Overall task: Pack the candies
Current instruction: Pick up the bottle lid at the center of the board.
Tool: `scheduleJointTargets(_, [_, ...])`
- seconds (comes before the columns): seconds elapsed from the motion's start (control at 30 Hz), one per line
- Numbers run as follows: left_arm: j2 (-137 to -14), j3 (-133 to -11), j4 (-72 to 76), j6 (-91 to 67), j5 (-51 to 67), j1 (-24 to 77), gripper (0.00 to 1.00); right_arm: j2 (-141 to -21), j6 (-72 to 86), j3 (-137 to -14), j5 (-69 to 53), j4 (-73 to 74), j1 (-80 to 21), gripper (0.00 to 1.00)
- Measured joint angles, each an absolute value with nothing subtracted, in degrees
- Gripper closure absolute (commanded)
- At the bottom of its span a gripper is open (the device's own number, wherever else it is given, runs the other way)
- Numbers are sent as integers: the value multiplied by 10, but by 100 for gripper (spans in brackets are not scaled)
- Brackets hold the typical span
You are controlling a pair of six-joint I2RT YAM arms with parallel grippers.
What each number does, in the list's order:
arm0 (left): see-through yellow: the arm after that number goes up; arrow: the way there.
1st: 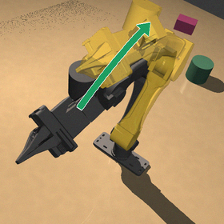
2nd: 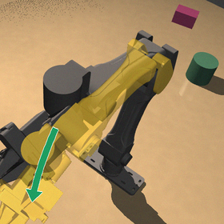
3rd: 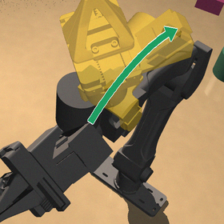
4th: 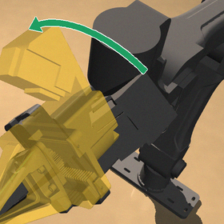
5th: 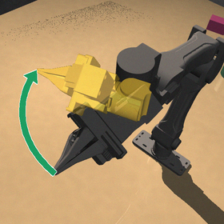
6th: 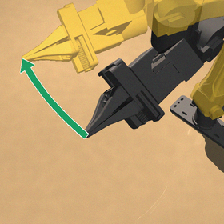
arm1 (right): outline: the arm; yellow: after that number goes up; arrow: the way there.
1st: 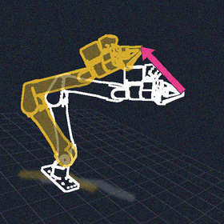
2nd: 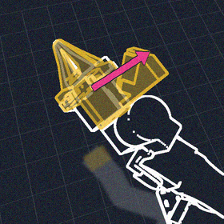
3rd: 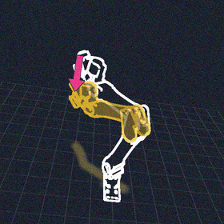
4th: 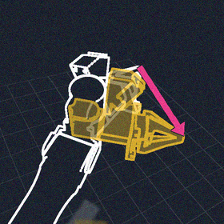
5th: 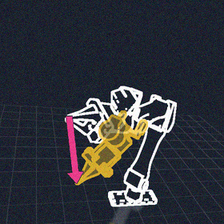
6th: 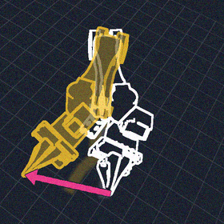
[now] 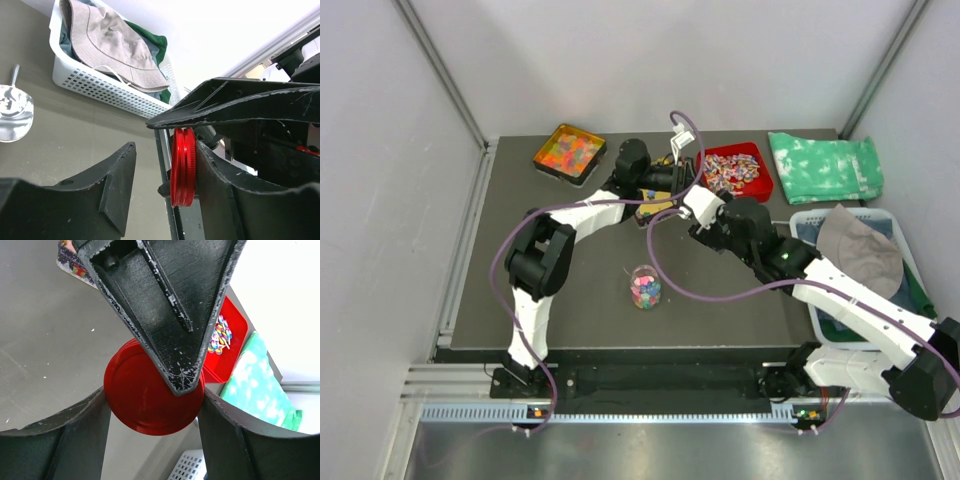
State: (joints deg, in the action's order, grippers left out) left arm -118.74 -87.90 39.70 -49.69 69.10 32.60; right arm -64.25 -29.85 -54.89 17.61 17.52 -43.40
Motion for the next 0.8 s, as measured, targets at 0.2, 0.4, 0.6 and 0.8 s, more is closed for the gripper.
scheduleJointTargets(0.2, [-1193,-875,416,-514,690,322,34,-641,-298,-549,171,176,-434,70])
scheduleJointTargets(0.4, [-1193,-875,439,-527,690,298,27,-635,-298,-548,159,176,-434,69])
scheduleJointTargets(0.6, [-1193,-875,446,-528,685,248,17,-633,-298,-548,137,191,-434,69])
scheduleJointTargets(0.8, [-1174,-861,447,-526,681,191,9,-633,-297,-549,110,215,-435,68])
